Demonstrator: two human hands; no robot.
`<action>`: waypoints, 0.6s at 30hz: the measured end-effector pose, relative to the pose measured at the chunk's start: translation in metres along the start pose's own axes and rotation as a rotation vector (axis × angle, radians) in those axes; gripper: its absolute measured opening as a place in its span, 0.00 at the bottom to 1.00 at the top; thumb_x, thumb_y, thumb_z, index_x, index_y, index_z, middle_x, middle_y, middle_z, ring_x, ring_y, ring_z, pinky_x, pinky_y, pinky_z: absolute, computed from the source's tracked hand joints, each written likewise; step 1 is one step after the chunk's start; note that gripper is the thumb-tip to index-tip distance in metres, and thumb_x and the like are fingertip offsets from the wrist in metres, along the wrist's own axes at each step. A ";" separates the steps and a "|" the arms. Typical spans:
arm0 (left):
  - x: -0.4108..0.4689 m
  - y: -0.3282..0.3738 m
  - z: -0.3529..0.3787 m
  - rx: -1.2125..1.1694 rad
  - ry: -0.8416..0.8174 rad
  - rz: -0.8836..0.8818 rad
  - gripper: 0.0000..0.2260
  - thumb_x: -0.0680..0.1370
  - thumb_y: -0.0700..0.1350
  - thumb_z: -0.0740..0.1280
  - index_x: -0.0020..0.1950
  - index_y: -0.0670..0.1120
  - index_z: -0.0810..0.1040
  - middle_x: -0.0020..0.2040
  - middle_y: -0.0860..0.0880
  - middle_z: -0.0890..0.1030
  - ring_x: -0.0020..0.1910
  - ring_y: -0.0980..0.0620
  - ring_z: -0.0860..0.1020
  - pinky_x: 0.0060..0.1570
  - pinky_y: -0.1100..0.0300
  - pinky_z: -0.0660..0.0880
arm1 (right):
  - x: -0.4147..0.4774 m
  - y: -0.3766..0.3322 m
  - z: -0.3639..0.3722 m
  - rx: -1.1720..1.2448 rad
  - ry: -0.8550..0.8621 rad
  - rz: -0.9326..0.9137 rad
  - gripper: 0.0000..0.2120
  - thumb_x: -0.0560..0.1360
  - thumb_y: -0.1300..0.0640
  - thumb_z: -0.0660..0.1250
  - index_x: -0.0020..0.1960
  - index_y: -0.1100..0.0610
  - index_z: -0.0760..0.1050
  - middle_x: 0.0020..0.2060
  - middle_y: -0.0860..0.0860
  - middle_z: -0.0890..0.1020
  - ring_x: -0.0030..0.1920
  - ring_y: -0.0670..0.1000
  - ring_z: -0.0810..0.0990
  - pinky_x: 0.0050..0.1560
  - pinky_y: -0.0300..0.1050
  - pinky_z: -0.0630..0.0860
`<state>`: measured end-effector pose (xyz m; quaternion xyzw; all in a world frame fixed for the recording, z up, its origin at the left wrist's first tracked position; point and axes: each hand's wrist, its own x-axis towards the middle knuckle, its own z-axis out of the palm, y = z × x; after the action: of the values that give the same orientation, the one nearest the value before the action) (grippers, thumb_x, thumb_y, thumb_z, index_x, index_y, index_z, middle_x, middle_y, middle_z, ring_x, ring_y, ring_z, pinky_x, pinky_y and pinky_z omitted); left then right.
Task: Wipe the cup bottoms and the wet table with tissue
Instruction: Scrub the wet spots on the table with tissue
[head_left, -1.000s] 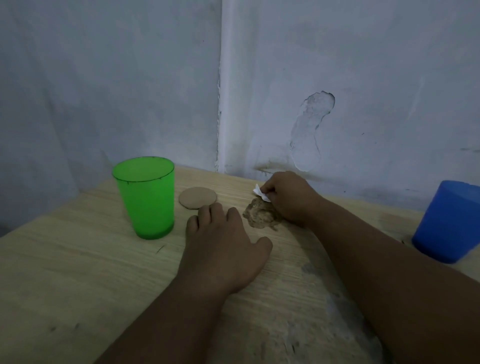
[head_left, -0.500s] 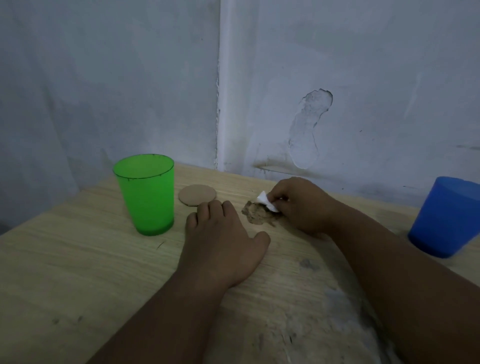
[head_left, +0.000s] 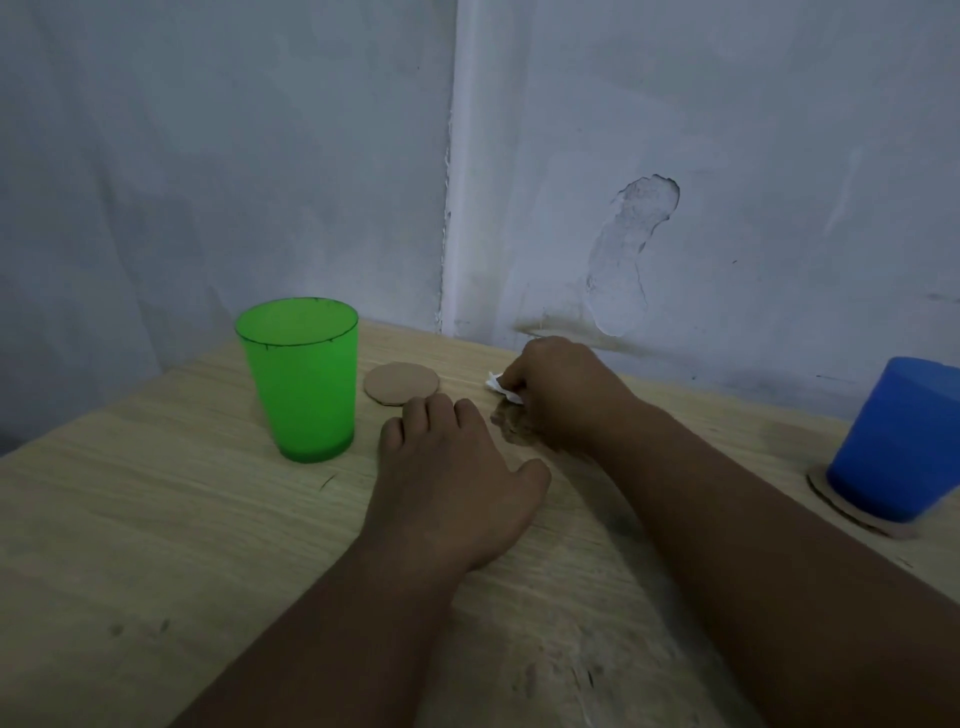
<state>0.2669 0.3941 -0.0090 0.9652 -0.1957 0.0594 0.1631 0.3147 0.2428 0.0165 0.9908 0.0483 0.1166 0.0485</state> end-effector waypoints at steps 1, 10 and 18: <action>0.000 0.000 0.000 -0.001 -0.001 0.001 0.30 0.76 0.67 0.55 0.69 0.48 0.67 0.70 0.47 0.66 0.70 0.46 0.61 0.69 0.50 0.58 | -0.003 -0.002 -0.004 -0.027 -0.012 0.004 0.09 0.70 0.67 0.66 0.38 0.54 0.78 0.30 0.49 0.69 0.37 0.53 0.73 0.37 0.41 0.62; -0.001 0.000 -0.002 0.002 -0.039 -0.005 0.31 0.76 0.67 0.54 0.72 0.48 0.65 0.74 0.47 0.63 0.73 0.46 0.59 0.72 0.49 0.57 | -0.030 0.005 -0.016 -0.084 0.003 0.067 0.11 0.78 0.61 0.61 0.50 0.54 0.83 0.31 0.48 0.64 0.41 0.55 0.71 0.44 0.45 0.63; -0.002 0.002 -0.003 0.021 -0.049 -0.008 0.32 0.77 0.66 0.54 0.73 0.47 0.65 0.75 0.45 0.62 0.74 0.45 0.58 0.72 0.48 0.56 | -0.032 0.023 -0.020 0.128 0.010 0.184 0.15 0.78 0.64 0.62 0.33 0.62 0.75 0.27 0.54 0.67 0.29 0.52 0.68 0.34 0.40 0.64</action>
<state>0.2645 0.3939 -0.0062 0.9689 -0.1949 0.0369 0.1481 0.2806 0.2180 0.0315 0.9915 -0.0353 0.1222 -0.0261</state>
